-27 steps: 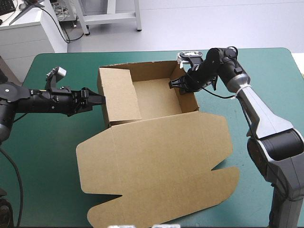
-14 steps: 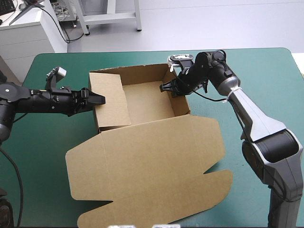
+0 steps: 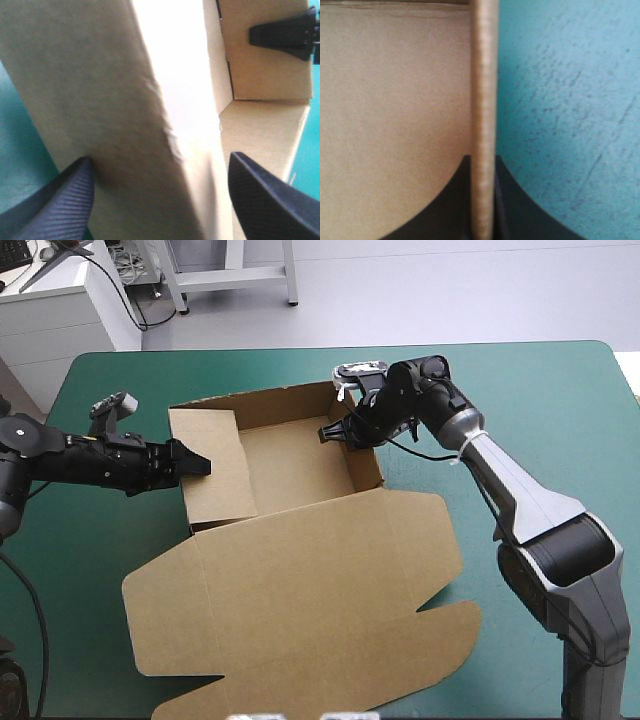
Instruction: Fold the box
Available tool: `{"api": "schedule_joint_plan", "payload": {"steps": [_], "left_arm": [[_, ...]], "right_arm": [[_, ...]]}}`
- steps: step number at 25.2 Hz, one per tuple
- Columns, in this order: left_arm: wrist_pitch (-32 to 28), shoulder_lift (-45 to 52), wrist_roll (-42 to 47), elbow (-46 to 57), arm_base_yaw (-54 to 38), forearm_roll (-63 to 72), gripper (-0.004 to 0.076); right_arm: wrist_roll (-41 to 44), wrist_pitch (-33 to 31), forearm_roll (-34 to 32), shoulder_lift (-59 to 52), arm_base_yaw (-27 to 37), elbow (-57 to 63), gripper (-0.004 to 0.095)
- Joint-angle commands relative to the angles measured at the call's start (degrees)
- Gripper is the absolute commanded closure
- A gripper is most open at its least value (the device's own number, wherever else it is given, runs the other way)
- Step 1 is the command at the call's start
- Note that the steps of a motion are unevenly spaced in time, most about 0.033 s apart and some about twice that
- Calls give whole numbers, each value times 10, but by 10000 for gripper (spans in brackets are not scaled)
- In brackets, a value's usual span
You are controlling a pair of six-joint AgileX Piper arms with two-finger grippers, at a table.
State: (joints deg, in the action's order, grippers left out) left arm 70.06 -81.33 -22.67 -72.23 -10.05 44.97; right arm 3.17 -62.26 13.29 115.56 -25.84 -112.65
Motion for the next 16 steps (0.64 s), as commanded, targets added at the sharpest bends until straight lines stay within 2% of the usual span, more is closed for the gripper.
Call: {"api": "schedule_joint_plan", "payload": {"steps": [1,6,11,16], "left_arm": [[27,18,36,-14,8,-5,199],[-5,18,60,-14,39,-43,201],[-50,18,106,-14,79,-93,262],[-75,18,151,-14,101,-137,283]], "right_arm": [[8,19,41,-36,-4,-16,923],[11,17,43,-36,-4,-16,923],[17,5,37,-36,-4,-16,923],[27,-20,-13,-36,-9,-16,923]]}}
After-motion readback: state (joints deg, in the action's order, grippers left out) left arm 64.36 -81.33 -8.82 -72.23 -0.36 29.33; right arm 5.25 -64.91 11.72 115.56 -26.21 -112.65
